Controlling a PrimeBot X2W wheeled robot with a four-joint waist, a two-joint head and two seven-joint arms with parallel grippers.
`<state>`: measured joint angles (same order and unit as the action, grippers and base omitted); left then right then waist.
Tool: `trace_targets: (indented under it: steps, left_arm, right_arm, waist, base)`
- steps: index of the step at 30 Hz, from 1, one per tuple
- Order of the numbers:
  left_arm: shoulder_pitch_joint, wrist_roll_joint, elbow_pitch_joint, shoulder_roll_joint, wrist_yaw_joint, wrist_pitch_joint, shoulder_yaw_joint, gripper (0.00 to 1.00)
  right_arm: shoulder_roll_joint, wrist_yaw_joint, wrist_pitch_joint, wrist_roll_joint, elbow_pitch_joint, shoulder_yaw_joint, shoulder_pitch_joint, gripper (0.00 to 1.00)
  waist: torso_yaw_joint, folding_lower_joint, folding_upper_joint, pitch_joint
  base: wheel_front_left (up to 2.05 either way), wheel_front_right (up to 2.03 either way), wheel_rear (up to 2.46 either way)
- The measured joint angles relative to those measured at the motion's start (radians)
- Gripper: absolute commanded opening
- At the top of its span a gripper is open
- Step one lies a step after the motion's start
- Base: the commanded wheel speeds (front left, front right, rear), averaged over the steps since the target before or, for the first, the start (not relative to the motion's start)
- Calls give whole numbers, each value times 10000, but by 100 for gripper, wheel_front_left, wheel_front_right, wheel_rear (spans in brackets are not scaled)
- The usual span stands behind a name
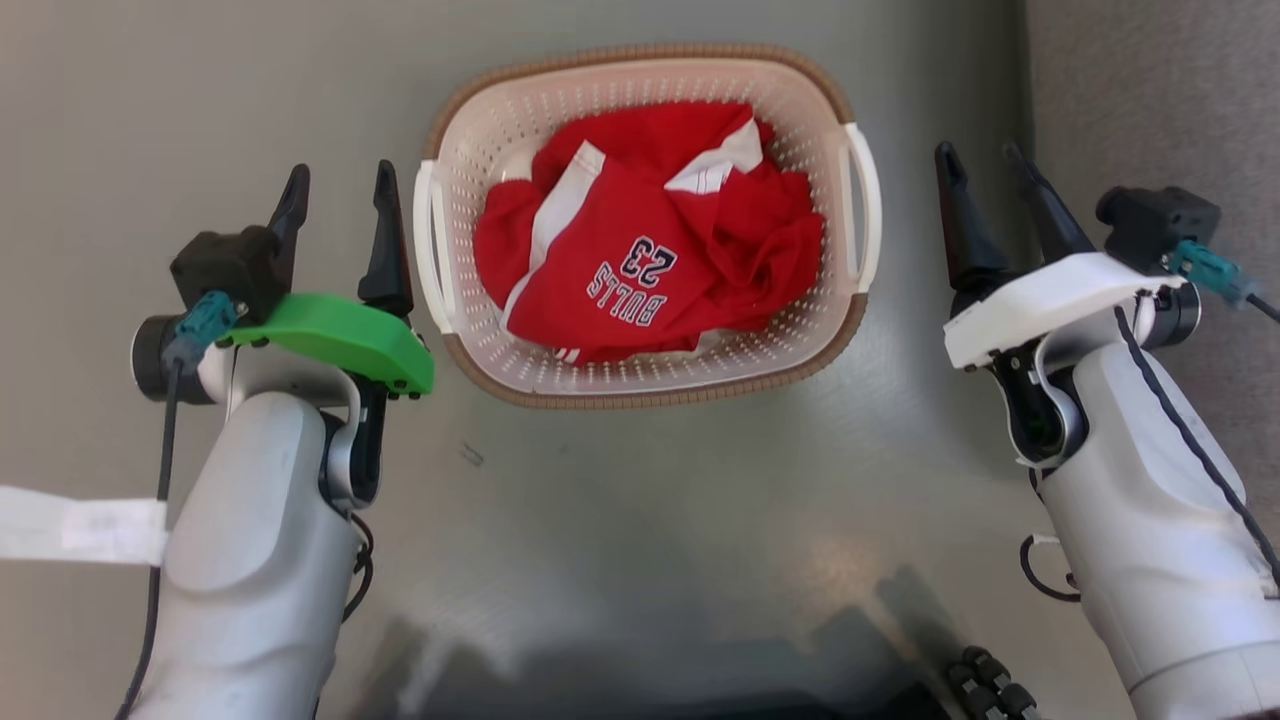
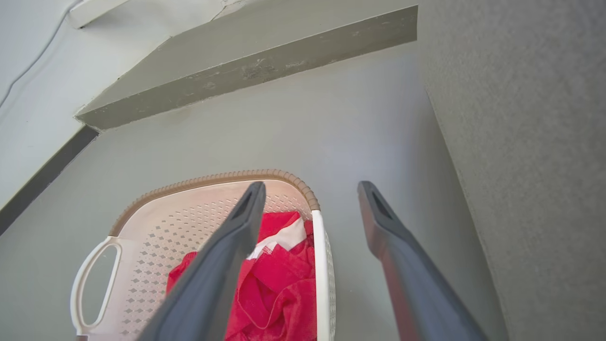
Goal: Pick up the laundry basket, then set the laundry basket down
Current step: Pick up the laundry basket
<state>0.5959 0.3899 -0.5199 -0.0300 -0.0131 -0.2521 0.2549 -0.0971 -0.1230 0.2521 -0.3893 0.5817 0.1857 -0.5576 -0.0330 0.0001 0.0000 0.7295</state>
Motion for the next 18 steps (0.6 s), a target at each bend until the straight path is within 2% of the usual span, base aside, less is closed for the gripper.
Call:
trace_targets:
  steps: [9,18]
  left_arm:
    - [842,769,-1423,50,217,56,339,100]
    - [1702,989,-2245,61,407,234,744,100]
  right_arm:
    - [23,-2,-65,-8,1471,504,-1062,100]
    - [107,-4,-151,-343,2475,934,-1956,100]
  waist:
    - [115,0,0,834]
    - [47,-1,0,1461]
  base:
    - [0,0,0]
    - [0,0,0]
